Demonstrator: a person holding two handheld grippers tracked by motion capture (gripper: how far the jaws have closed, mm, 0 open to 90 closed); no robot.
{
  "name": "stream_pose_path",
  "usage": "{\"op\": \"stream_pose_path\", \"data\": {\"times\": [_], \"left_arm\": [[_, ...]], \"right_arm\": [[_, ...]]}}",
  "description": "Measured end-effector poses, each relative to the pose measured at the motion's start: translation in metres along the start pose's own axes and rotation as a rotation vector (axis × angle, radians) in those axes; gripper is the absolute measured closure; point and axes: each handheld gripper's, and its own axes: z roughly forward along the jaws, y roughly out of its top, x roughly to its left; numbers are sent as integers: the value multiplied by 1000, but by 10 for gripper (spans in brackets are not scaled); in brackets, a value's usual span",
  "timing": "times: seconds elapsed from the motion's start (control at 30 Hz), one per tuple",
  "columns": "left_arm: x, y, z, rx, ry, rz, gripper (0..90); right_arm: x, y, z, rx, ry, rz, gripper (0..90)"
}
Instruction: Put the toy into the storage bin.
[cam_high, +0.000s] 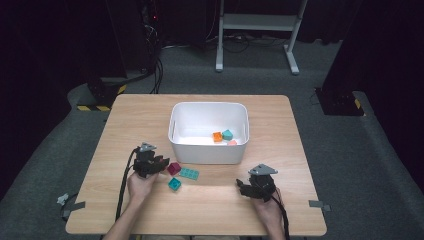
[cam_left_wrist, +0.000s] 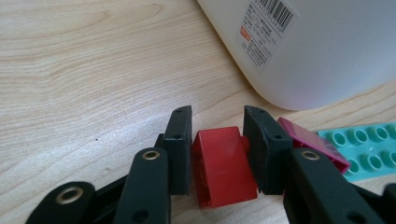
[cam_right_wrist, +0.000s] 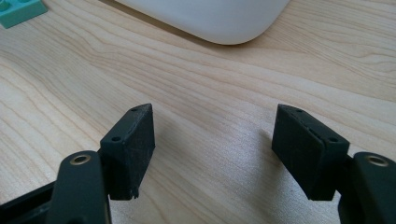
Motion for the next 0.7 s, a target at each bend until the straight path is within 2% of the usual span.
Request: {"op": "stream_pose_path", "data": {"times": [0.37, 0.7], "left_arm": [[1, -1, -3, -13, 8, 23, 654], [3, 2, -18, -42, -23, 23, 659]], "right_arm": [[0, 0, 0, 0, 0, 0, 298], [0, 0, 0, 0, 0, 0, 298]]}}
